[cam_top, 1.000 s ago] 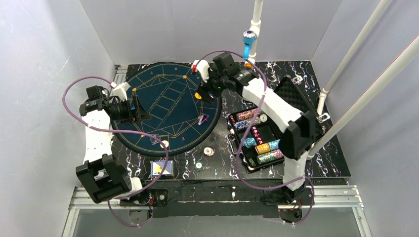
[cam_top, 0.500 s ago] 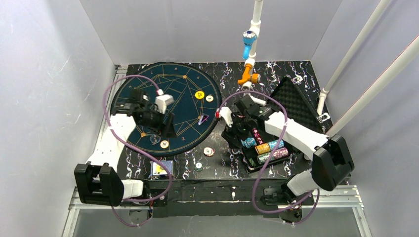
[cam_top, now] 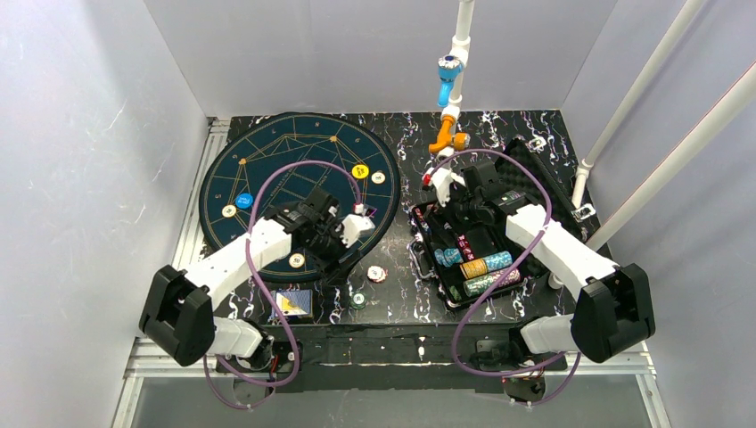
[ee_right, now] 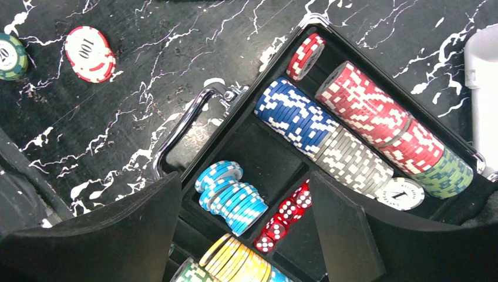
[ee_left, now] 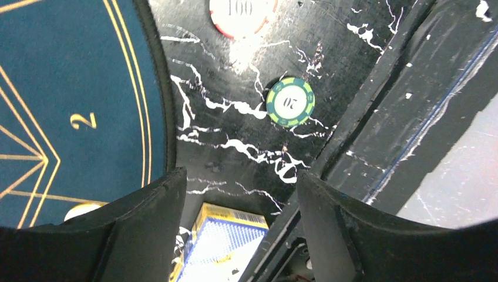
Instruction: Distribute texas hold em gaming equipment
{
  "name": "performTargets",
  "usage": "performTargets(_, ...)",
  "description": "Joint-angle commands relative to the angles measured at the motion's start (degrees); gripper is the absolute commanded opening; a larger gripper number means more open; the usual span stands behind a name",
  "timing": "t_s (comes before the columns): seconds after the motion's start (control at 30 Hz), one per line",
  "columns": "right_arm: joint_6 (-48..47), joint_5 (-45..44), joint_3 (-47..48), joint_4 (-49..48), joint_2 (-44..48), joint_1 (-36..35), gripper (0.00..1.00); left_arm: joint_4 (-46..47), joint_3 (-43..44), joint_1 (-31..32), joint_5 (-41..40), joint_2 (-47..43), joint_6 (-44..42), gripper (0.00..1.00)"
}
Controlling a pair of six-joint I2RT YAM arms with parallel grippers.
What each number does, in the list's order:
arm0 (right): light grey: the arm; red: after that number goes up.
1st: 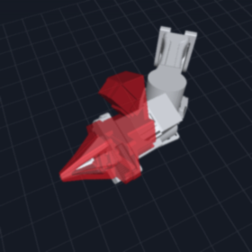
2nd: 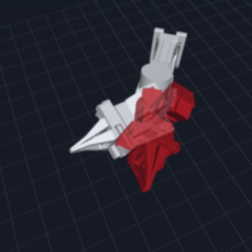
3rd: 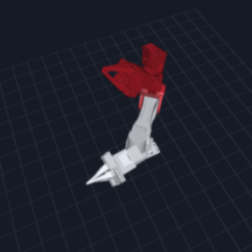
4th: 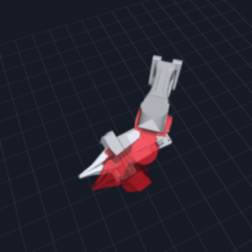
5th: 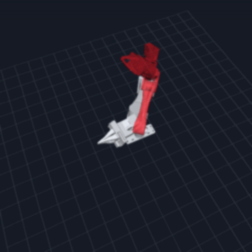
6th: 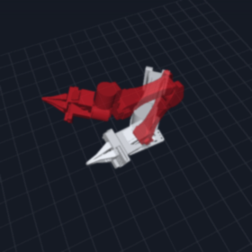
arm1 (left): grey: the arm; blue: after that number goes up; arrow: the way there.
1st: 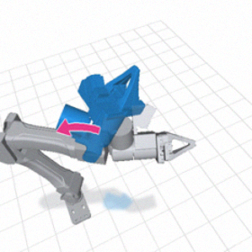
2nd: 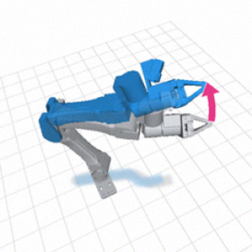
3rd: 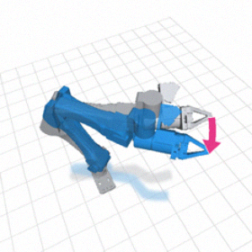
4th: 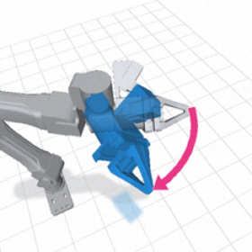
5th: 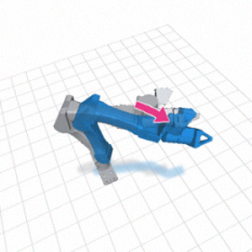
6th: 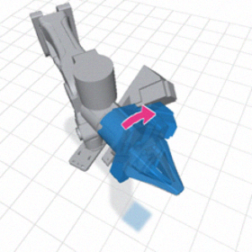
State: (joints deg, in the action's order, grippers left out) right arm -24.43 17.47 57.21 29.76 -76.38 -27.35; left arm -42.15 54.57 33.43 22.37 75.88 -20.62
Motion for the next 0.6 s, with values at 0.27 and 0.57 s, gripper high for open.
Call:
performTargets(0.27, 0.74, -3.85, -1.44, -3.54, 0.29, 0.81, 0.87, 8.56, -2.82, 13.90, -6.36, 6.15, -6.31, 0.65)
performTargets(0.57, 0.69, -4.82, -1.32, -3.63, -0.24, 1.01, 0.88, 11.83, -6.41, 21.29, -10.37, 7.56, -9.95, 0.66)
